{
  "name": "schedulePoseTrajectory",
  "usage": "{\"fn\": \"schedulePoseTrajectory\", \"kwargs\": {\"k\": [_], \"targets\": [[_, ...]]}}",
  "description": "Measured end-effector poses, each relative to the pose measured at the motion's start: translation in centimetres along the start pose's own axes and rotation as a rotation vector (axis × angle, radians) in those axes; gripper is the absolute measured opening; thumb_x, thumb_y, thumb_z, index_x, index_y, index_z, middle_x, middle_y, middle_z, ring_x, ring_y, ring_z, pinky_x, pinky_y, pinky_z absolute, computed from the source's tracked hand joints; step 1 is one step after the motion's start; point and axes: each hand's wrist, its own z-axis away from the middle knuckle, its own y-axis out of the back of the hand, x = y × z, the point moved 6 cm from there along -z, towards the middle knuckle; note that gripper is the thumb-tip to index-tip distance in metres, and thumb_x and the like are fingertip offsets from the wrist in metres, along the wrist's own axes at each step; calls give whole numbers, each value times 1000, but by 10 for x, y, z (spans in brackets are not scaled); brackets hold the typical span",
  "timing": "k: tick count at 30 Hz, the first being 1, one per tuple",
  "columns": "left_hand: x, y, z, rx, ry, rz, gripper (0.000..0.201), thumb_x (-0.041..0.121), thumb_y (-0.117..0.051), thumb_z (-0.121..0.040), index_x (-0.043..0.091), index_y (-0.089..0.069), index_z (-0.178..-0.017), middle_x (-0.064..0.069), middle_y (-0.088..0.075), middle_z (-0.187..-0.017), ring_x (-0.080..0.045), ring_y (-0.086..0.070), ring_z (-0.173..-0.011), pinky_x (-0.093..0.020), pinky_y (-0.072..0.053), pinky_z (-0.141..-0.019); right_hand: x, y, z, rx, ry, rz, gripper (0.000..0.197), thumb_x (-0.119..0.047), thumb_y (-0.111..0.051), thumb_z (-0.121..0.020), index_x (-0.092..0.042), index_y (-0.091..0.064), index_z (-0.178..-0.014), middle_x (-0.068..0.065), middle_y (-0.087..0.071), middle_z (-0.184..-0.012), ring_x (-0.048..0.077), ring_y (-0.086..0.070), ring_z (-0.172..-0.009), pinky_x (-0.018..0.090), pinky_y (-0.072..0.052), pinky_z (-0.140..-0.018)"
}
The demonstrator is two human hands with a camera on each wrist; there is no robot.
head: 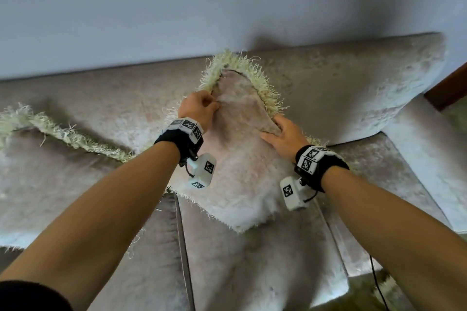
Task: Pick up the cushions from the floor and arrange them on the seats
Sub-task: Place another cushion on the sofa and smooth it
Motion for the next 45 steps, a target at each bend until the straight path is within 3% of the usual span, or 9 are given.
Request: {"fn": "schedulePoseTrajectory", "kwargs": {"k": [5,11,19,24,28,30,35,40,45], "targets": [[-24,-83,-15,-175,2,-305,62,36,-63,-89,33,-37,-145,-4,-35,-153,-29,-35,-138,-50,-33,-112,102,-7,-47,57,-189,212,41,-37,-66,-85,-30,-51,-123,0,-62,-121,28,-60,-111,45,-51,-92],[-74,-132,2,-197,56,-500,71,54,-45,-92,42,-9,-152,-1,-2,-163,-29,-3,-149,-58,-8,-118,160,-16,-63,241,-125,215,54,-30,-62,-90,-13,-44,-139,11,-40,-147,34,-39,-136,52,-38,-108],[-91,-146,-4,-17,132,-447,59,54,-33,-97,47,-9,-150,3,1,-163,-24,5,-149,-56,1,-118,75,-138,-24,-151,1027,616,69,-40,-55,-86,-27,-32,-151,10,-19,-161,29,-16,-147,50,-2,-119],[-98,-147,-6,-51,151,-510,59,68,-21,-93,53,-2,-148,0,6,-163,-26,9,-149,-54,6,-117,149,-64,-131,-45,715,863,72,-64,-23,-96,-33,3,-155,0,9,-162,24,3,-152,48,4,-121],[-103,-147,-6,-26,226,-475,56,64,-20,-95,55,-2,-147,1,6,-163,-25,10,-149,-55,7,-117,227,-17,-125,357,-319,230,77,-61,-17,-96,-16,-6,-158,17,11,-163,33,6,-151,57,1,-120],[-111,-144,-8,-2,262,-449,55,61,-21,-96,55,-2,-147,1,3,-163,-24,7,-150,-55,4,-118,191,-42,-100,428,-117,141,76,-57,-21,-96,-10,-15,-156,25,1,-161,38,0,-150,57,-5,-120],[-117,-147,-9,33,248,-420,54,59,-23,-96,54,-5,-147,3,1,-163,-23,6,-150,-56,2,-118,149,-175,-14,134,449,443,68,-45,-51,-92,-18,-32,-152,19,-9,-161,40,-14,-148,59,-3,-118],[-116,-159,-8,97,318,-346,53,59,-22,-96,54,-9,-147,5,1,-163,-22,7,-150,-54,5,-117,252,-250,135,-1055,318,734,33,-19,-63,-82,-7,-65,-113,23,-53,-132,41,-53,-124,52,-47,-97],[-104,-167,7,224,205,-358,60,57,-24,-96,44,-7,-152,-4,6,-163,-26,9,-149,-56,4,-117,179,-186,57,-150,657,353,26,-4,-68,-70,-6,-65,-96,19,-64,-109,33,-62,-84,43,-54,-70]]}}
